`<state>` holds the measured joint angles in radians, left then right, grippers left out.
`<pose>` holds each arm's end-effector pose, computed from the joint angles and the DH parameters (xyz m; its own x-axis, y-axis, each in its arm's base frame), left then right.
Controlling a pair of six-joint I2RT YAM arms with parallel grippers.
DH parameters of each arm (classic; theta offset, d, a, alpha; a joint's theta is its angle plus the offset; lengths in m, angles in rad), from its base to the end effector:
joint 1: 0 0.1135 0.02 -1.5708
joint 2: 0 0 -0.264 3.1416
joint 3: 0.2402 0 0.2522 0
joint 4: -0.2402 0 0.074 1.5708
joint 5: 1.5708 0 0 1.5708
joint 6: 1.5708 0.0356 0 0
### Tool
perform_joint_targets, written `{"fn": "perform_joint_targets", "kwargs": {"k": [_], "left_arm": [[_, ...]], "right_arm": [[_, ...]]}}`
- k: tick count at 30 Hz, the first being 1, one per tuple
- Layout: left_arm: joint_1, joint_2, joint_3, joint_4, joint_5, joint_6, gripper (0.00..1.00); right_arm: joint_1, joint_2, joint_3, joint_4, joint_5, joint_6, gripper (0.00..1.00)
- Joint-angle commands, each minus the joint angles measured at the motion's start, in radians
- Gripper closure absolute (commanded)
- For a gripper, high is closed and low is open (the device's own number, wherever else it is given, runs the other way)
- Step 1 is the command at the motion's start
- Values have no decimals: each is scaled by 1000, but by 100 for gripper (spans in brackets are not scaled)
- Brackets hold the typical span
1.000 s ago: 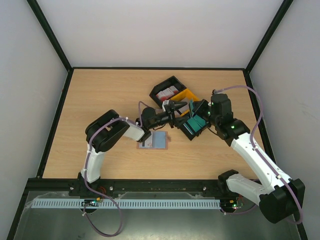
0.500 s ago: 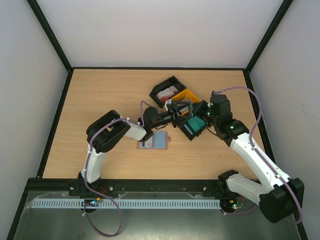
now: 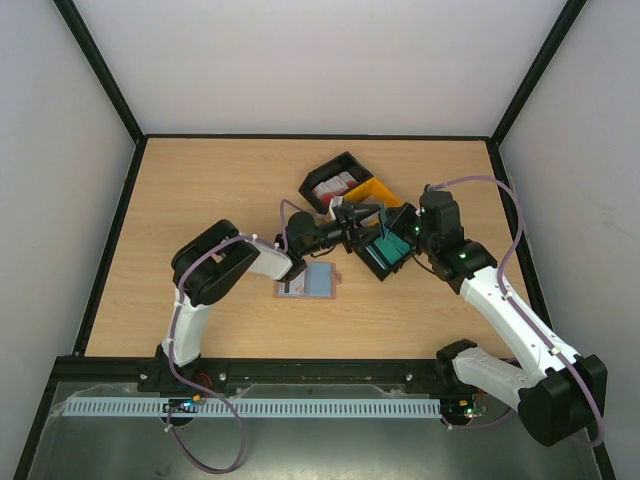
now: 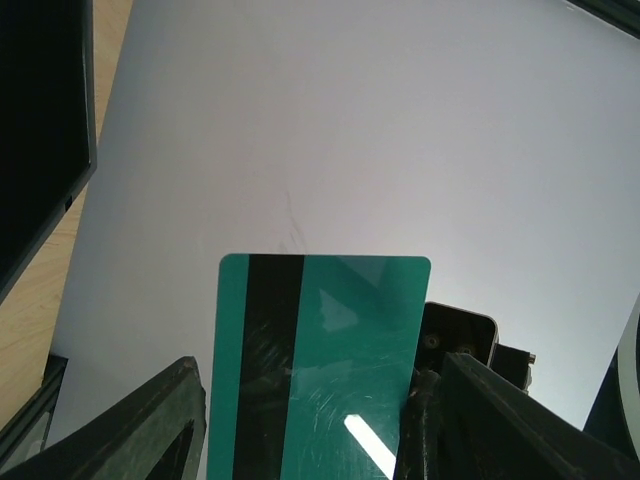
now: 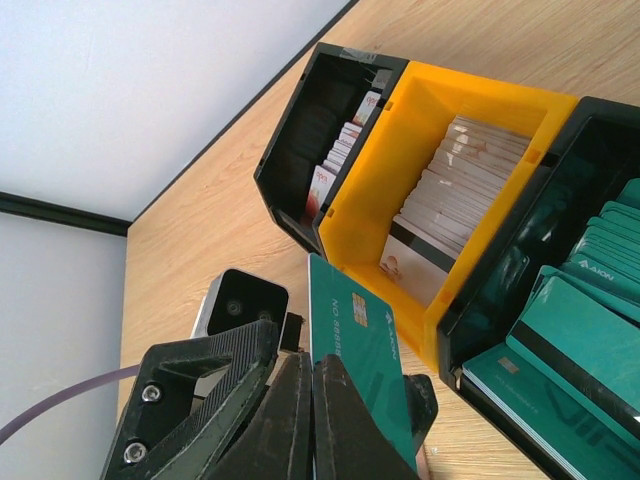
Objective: Put the credit cards into the card holder
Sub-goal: Pick up the credit card from the storage box.
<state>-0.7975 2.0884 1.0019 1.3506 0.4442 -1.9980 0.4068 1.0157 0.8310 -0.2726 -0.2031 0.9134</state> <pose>0.2826 -0.3114 0.1818 -0.9274 -0.2264 0.2979 -0.2218 -0.3083 -0.9250 0.2087 0.0977 0.3038 -0.6861 0.5486 -0.4778 -0.0174 0.6442 0.7647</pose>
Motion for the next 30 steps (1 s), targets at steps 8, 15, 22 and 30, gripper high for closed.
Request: {"fn": "perform_joint_targets", "kwargs": {"k": [8, 15, 22, 30], "left_arm": [[0, -24, 43, 133, 36, -23, 46], [0, -31, 28, 136, 24, -15, 65], [3, -42, 15, 127, 11, -1, 81], [5, -49, 14, 128, 10, 8, 95]], "right_arm": [[-3, -3, -23, 47, 10, 28, 98], [-6, -15, -34, 55, 32, 47, 98], [-10, -29, -42, 61, 41, 57, 98], [-14, -35, -53, 70, 31, 58, 98]]}}
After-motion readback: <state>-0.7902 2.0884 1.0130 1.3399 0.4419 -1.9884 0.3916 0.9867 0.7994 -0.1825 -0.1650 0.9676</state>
